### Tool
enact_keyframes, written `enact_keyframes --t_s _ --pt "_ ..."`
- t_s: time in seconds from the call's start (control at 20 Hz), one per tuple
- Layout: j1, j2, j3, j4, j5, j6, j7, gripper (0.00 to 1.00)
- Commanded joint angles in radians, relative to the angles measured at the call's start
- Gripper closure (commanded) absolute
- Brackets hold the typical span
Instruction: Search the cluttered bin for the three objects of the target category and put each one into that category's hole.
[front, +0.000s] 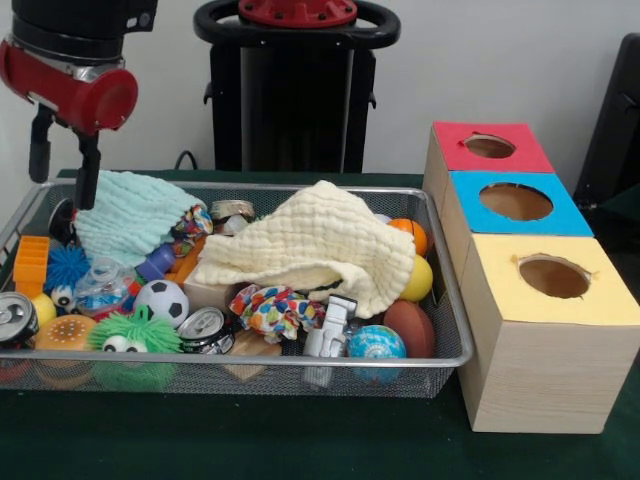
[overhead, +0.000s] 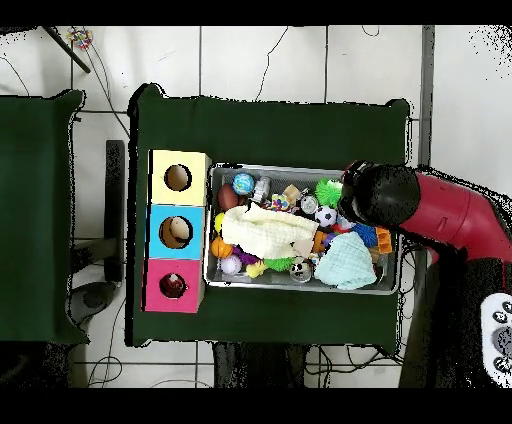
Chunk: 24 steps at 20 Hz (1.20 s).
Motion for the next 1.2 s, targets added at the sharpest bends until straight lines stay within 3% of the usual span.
enact_keyframes --t_s 0.05,0.35,0.5,0.7,0.8,1.2 --pt "-0.045 0.029 0.161 0.134 -0.063 -0.024 -0.220 0.00" --pt "-0.082 0.073 0.194 0.131 -0.098 -0.136 -0.181 0.00" --pt "-0.110 0.091 0.231 0.119 -0.102 -0.096 -0.230 0.00" --pt "-0.098 0.069 0.208 0.107 -0.137 0.016 -0.242 0.00" --pt "-0.119 0.055 0.217 0.147 -0.126 0.054 -0.243 0.00" --pt "-0.177 -0.001 0.260 0.304 -0.132 0.020 -0.226 0.00"
